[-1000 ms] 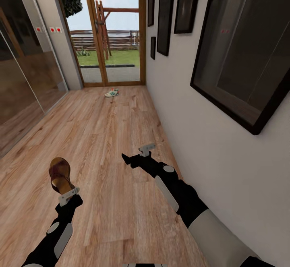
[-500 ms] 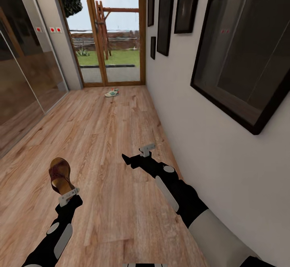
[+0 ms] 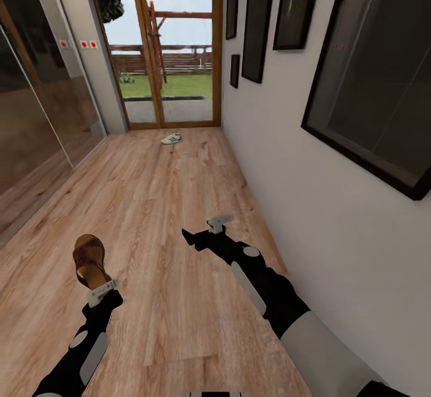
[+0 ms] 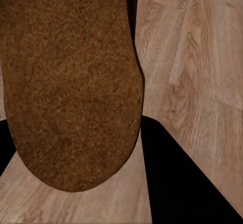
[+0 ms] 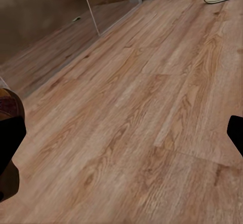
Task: Pick up the two gym shoes and the two sandals from the corridor floor and place them onto the hallstand (shoe rack) in the corridor, making sure they are on the rack and not on the floor. Arrange them so the two gym shoes are next to each other and the two sandals are next to each other.
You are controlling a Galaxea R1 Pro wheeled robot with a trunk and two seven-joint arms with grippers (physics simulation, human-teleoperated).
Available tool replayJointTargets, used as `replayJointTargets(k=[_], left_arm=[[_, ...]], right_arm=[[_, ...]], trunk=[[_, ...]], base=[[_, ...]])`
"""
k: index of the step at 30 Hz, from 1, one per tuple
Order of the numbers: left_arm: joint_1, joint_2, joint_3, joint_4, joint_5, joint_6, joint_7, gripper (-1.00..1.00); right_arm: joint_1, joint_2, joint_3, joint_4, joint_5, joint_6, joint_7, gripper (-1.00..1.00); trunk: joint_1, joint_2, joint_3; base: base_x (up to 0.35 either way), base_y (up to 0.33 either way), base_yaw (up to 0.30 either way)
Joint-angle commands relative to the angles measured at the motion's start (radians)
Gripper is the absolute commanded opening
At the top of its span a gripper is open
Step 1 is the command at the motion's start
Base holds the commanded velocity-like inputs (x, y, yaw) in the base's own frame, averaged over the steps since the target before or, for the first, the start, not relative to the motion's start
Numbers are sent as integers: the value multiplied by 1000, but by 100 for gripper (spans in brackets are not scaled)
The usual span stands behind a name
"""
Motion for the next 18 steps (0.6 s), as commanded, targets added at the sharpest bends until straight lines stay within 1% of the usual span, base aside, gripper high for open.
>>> replayJointTargets(k=[1,7,9,12,13,14,16,17,18], left_arm=[[0,1,-3,0,3,-2,3,-100],[0,1,-3,0,3,-2,3,-100],[0,1,-2,0,3,-2,3,-100],[0,1,-2,0,3,-2,3,-100],[0,1,-2,0,3,-2,3,-100],[0,1,-2,0,2,-2,2,-100],[0,0,-3,1,2,-2,0,-100],[0,-1,-3,1,2,-2,0,-100],[0,-2,-4,6,0,-4,-1,-100]], right_arm=[[-1,0,0,-1,-8,6,1,100],[0,0,0,15,-5,3,-2,100],[1,0,-1,44,-1,-31,-8,100],[1,0,-1,87,26,-101,-43,100],[1,0,-2,110,42,-139,-70,100],[1,0,-2,123,49,-159,-86,100],[1,0,-2,182,68,-240,-163,100],[1,0,-2,201,71,-260,-185,100],[1,1,-2,263,76,-318,-248,100]], trunk=[[0,0,-1],[0,0,-1],[0,0,-1],[0,0,-1],[0,0,-1],[0,0,-1],[0,0,-1],[0,0,-1],[0,0,-1]], base=[[0,303,0],[54,304,0],[148,295,0],[165,285,0],[167,272,0],[167,268,0],[163,252,0],[157,236,0],[147,202,0]])
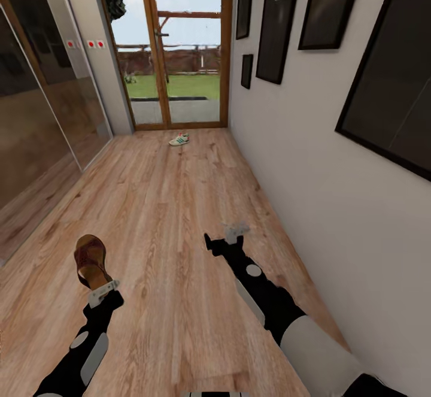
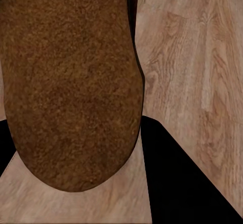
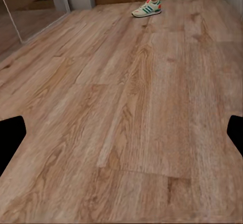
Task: Pick up the two gym shoes and the two sandals from the corridor floor and place them onto the hallstand (shoe rack) in the corridor, making sure they are on the rack and not on the floor. Arrange them so the two gym shoes are next to each other and the two sandals are next to each other.
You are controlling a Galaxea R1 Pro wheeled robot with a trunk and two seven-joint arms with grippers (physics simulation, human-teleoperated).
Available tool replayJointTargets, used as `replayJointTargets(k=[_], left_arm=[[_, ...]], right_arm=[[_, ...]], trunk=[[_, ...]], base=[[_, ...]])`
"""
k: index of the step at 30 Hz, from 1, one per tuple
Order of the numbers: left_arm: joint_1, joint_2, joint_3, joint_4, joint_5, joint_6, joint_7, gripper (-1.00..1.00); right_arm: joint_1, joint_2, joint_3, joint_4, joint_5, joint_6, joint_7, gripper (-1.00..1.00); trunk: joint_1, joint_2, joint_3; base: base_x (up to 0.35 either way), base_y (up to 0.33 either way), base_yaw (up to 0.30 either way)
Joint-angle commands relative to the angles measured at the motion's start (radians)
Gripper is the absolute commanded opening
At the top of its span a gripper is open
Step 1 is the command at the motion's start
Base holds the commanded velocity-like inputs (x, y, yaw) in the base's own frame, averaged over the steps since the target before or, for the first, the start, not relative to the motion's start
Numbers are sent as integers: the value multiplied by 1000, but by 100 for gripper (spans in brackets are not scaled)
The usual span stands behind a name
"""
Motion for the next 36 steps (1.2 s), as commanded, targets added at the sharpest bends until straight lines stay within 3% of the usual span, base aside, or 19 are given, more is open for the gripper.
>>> replayJointTargets(k=[1,5,12,28,36], left_arm=[[0,0,-3,2,2,-3,2,-100],[0,-7,-6,14,-4,-6,6,-100],[0,-4,-7,14,-1,-6,3,-100],[0,-9,-10,15,-2,-4,2,-100],[0,-10,-7,15,-3,-6,6,-100]], right_arm=[[-1,0,6,26,-9,-26,-28,100],[-2,-2,5,244,-6,-225,-113,100],[-2,-1,6,370,-7,-336,-123,100],[-1,3,6,379,-6,-341,-122,100],[-1,-1,6,390,-3,-341,-121,100]], trunk=[[0,0,-1],[0,0,-1],[0,0,-1],[-57,104,46],[-57,104,46]], base=[[144,192,0],[107,125,0],[21,24,0],[0,0,0],[0,0,0]])
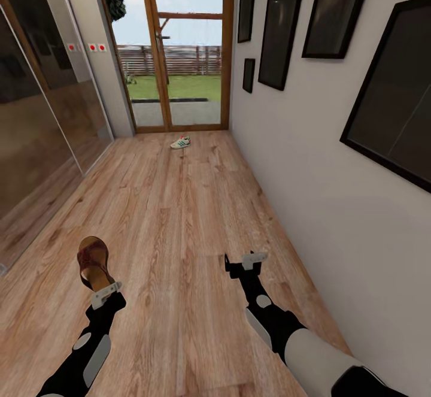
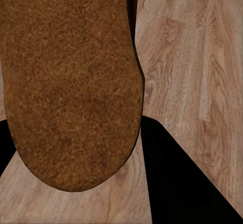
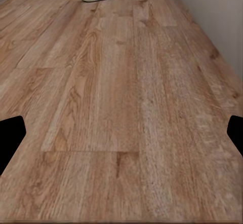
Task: Pick up the two gym shoes and the two sandals from the corridor floor and place them onto the hallstand (shoe rack) in the corridor, making sure they are on the rack and not on the floor. Arrange them so the two gym shoes are next to each other and the two sandals are next to each other.
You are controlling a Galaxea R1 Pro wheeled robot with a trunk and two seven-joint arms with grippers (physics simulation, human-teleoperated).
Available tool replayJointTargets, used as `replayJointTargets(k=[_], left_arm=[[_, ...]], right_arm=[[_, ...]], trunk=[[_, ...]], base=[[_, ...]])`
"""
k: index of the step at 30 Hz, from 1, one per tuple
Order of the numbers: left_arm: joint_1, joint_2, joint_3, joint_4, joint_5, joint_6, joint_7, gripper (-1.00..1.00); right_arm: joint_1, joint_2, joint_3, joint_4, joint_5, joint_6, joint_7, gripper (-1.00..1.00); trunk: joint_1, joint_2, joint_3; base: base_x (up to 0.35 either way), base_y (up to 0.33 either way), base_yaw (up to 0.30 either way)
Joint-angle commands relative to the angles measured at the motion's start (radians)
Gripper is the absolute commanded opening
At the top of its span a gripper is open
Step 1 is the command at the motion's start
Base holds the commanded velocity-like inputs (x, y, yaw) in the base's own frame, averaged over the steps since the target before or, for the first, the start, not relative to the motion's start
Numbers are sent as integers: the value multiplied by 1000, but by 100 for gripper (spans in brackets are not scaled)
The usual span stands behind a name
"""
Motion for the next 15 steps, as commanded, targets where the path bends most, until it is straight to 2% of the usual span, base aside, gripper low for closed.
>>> replayJointTargets(k=[1,9,15], left_arm=[[0,0,-2,0,3,-2,3,-100],[0,1,-3,0,4,-3,-3,-100],[0,1,-4,0,4,-3,-3,-100]], right_arm=[[-1,0,9,6,-9,-4,-6,100],[-1,0,9,19,-8,-4,-4,100],[-1,0,9,20,-8,-4,-3,100]], trunk=[[0,0,-1],[0,0,-1],[0,0,0]], base=[[0,0,0],[14,0,0],[216,0,0]])
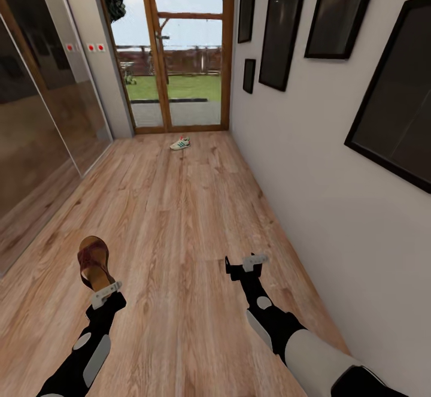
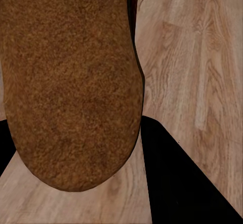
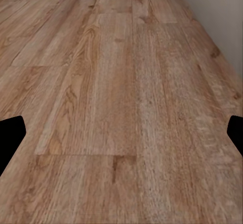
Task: Pick up the two gym shoes and the two sandals from the corridor floor and place them onto the hallstand (shoe rack) in the corridor, making sure they are on the rack and not on the floor. Arrange them so the two gym shoes are next to each other and the two sandals are next to each other.
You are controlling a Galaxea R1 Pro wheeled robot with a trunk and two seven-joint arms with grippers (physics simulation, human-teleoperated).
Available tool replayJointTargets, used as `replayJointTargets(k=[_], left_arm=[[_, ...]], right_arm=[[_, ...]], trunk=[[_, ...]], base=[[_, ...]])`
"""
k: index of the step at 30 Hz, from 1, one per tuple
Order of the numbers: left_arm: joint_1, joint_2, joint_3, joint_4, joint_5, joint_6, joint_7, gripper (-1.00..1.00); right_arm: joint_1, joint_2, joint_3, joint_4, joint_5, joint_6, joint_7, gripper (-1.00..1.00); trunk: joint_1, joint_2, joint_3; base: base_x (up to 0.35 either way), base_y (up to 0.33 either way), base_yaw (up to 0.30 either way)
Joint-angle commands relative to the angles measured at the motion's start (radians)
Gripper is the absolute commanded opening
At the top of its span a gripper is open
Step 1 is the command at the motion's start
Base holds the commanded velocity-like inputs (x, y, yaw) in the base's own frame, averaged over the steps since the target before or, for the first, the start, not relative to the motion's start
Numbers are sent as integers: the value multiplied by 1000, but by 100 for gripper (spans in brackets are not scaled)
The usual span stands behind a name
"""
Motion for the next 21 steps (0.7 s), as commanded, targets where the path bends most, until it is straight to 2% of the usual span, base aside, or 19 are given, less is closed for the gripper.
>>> replayJointTargets(k=[1,21], left_arm=[[0,0,-2,0,3,-2,3,-100],[0,2,-2,0,4,-2,3,-100]], right_arm=[[-1,0,9,1,-9,-4,-6,100],[-1,0,10,2,-9,-4,-6,100]], trunk=[[0,0,0],[0,0,28]], base=[[301,0,0],[335,0,0]])
